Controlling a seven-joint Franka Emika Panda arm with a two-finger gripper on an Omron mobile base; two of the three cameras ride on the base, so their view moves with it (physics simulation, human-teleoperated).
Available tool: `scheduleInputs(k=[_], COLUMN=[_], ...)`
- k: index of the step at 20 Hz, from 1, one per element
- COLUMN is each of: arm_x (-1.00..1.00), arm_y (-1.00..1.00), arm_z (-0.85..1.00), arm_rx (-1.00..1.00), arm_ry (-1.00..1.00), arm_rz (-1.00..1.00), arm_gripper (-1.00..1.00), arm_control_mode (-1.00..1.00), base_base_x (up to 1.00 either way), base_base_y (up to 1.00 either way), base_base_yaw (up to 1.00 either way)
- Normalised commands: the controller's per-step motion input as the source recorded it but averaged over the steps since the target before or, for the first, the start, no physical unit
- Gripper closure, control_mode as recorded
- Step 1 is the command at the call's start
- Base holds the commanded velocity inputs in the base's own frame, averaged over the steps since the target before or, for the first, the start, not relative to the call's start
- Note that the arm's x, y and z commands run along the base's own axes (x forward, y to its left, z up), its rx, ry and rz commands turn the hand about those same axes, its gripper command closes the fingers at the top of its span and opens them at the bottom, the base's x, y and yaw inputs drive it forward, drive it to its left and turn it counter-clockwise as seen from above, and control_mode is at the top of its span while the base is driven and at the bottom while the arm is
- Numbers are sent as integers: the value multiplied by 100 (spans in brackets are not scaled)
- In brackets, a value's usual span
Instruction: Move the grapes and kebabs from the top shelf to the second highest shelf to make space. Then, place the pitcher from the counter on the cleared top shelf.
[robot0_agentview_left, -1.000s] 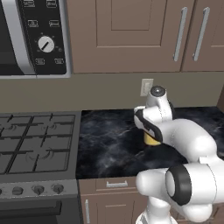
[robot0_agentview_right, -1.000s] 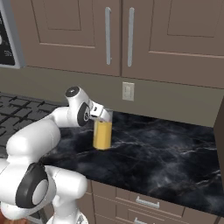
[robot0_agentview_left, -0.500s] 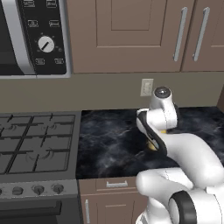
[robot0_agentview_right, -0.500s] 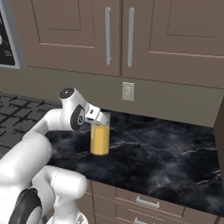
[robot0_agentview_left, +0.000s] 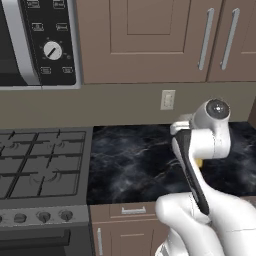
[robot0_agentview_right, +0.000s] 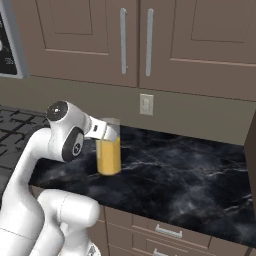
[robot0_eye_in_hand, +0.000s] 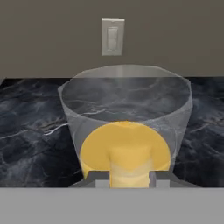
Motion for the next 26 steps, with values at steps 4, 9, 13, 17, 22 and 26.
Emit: scheduleInputs(k=[4,9,13,17,22,26], arm_x=[-100,-100,-100,-100,-86,-35], arm_y=[-7,-1,-15,-11,-3,0], arm_z=[97,100,100,94,42,-1], arm_rx=[0,0,0,0,0,-1], arm_ry=[-7,-3,0,0,0,-15], arm_rz=[5,4,3,4,2,1], arm_gripper=[100,100,100,100,100,100], arm_control_mode=[-100,-100,-100,-100,-100,-100], base_base_x=[0,0,0,0,0,0], base_base_y=[0,0,0,0,0,0], base_base_yaw=[0,0,0,0,0,0])
